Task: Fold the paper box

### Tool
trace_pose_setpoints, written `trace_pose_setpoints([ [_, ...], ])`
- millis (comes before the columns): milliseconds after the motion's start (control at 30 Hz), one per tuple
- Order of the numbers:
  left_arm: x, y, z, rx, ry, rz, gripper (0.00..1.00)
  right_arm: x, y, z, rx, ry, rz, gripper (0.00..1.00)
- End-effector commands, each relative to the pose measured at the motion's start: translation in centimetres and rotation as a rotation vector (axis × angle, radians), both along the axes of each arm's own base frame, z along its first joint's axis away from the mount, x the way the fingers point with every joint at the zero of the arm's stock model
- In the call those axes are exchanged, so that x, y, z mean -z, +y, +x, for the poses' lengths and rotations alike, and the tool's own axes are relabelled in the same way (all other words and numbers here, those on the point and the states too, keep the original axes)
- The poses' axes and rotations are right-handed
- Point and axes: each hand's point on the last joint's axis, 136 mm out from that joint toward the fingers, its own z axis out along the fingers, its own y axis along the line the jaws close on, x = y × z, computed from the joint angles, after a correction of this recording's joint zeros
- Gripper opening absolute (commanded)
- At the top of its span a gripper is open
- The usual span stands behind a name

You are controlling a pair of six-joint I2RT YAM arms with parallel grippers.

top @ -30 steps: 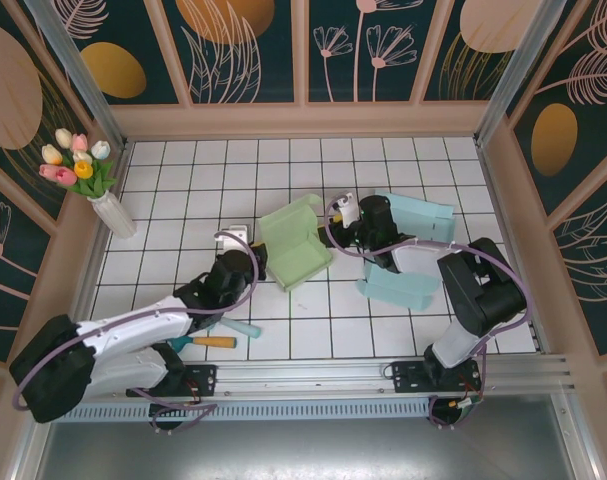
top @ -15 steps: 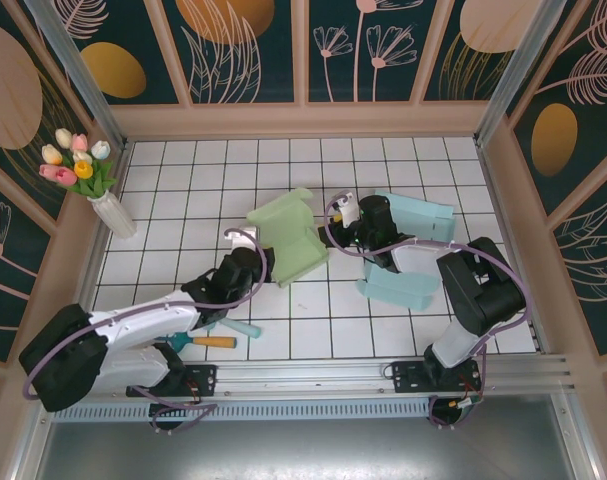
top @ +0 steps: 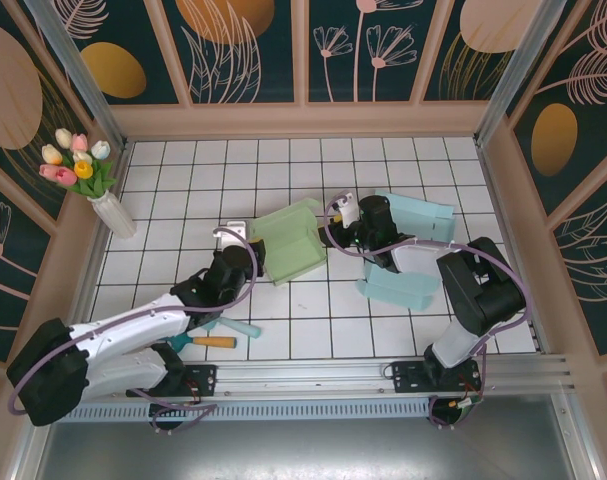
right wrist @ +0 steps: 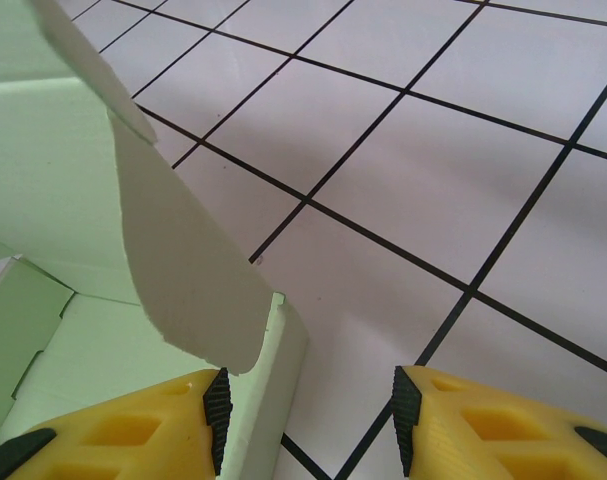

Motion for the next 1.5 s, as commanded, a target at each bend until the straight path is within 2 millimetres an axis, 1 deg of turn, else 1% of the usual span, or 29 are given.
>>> trace_pose_setpoints([
  [0,1.1,0.3,0.1,0.031,0.013,0.02,0.38,-0.8,0.5,0.4,-0.018,-0.033,-0.006,0.5],
  [133,1.9,1.0,1.1,0.032,0.005,-0.003,0.39,-1.0,0.4,0.2,-0.021,-0.035,-0.002,0.5],
  [200,1.9,0.9,1.5,0.043,-0.011,-0.006,0.39,-1.0,0.4,0.2,-0.023,-0.034,-0.002,0.5],
  [267,1.8,0.1,1.7,0.083,-0.03,-0.005,0.39,-1.0,0.4,0.2,-0.024,-0.035,-0.003,0.5],
  [400,2.1,-0.7,2.4,0.105,-0.04,0.018,0.39,-0.8,0.5,0.3,-0.028,-0.032,-0.008,0.5],
  [467,2.4,-0.7,2.8,0.101,-0.045,0.043,0.35,-0.7,0.5,0.3,-0.029,-0.032,-0.014,0.5],
  [533,2.6,-0.3,3.3,0.074,-0.053,0.092,0.29,-0.7,0.4,0.4,-0.024,-0.039,-0.024,0.5],
  [633,2.7,0.1,3.9,0.057,-0.074,0.16,0.14,-0.9,-0.1,0.7,-0.005,-0.054,-0.046,0.5],
  [733,2.5,-0.4,3.8,0.108,-0.109,0.192,0.03,-0.9,-1.3,1.6,0.051,-0.079,-0.102,0.51],
  [767,2.5,-0.6,3.6,0.132,-0.122,0.196,0.01,-0.9,-1.8,2.0,0.073,-0.086,-0.126,0.51],
  [833,2.4,-1.1,3.0,0.191,-0.163,0.203,0.0,-0.6,-3.0,2.7,0.095,-0.089,-0.165,0.53],
  [900,2.3,-1.4,2.4,0.235,-0.202,0.211,0.0,-0.9,-3.6,2.9,0.063,-0.122,-0.182,0.53],
  [967,2.1,-1.5,2.0,0.26,-0.228,0.215,0.0,-1.2,-3.3,2.0,-0.034,-0.168,-0.198,0.53],
  [1033,2.0,-1.8,1.9,0.28,-0.242,0.22,0.0,-1.4,-3.0,0.6,-0.145,-0.231,-0.229,0.53],
  [1133,1.8,-2.6,1.5,0.337,-0.267,0.211,0.0,-1.7,-2.3,-1.0,-0.25,-0.251,-0.22,0.53],
  [1200,1.7,-3.4,1.0,0.39,-0.289,0.2,0.0,-1.7,-2.0,-1.6,-0.297,-0.266,-0.221,0.52],
  [1300,1.5,-4.2,0.5,0.443,-0.307,0.183,0.0,-1.4,-2.0,-1.9,-0.334,-0.303,-0.233,0.5],
  [1467,1.4,-4.6,0.1,0.477,-0.311,0.173,0.0,-1.1,-1.5,-3.5,-0.437,-0.324,-0.21,0.49],
])
